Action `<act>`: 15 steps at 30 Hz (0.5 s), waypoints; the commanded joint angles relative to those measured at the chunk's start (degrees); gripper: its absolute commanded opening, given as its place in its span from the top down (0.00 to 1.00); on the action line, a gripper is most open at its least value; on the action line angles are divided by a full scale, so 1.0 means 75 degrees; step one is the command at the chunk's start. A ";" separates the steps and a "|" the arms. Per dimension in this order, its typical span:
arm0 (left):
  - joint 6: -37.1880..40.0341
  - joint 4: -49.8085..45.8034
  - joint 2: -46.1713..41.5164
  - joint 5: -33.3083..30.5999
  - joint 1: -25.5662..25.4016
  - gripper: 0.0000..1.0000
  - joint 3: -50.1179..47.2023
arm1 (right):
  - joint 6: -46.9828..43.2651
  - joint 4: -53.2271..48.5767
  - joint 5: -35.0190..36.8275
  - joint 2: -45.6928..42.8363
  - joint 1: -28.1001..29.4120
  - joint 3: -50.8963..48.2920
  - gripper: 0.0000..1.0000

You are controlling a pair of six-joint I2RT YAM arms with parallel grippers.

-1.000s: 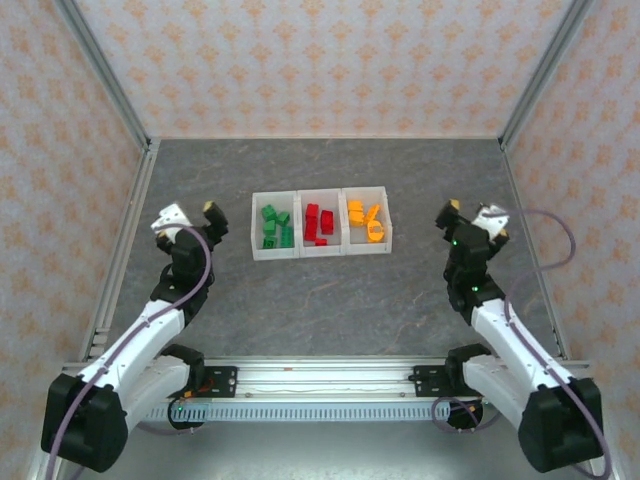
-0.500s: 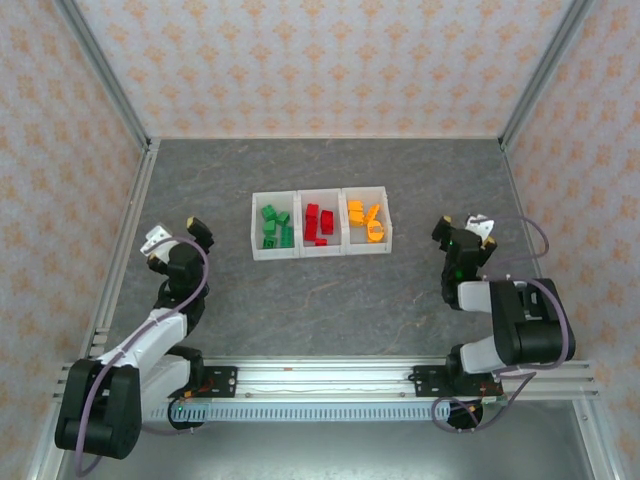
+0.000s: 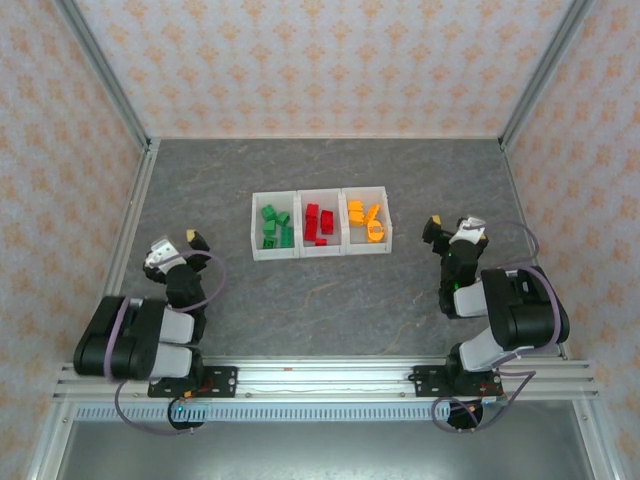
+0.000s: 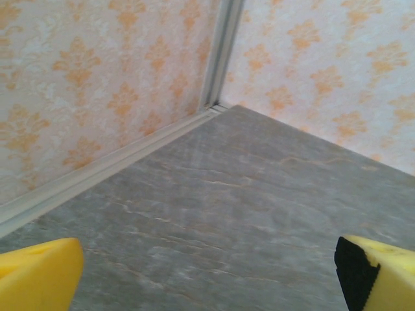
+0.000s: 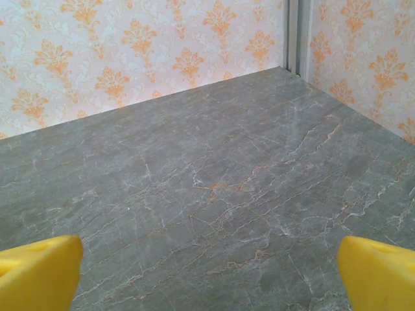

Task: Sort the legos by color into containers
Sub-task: Reset both arms

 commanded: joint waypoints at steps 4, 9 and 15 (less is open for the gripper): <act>0.0666 0.2933 0.1249 0.2906 0.0389 0.01 0.0124 | -0.0154 0.0338 -0.0006 -0.0066 0.0001 0.0026 0.00; 0.1126 0.0274 0.0850 0.2694 0.0003 0.01 0.1244 | -0.0151 0.0340 -0.0013 -0.0061 0.0001 0.0024 0.00; 0.1057 0.0425 0.0751 0.0972 -0.0416 0.01 0.1026 | -0.0152 0.0341 -0.0015 -0.0065 0.0001 0.0033 0.00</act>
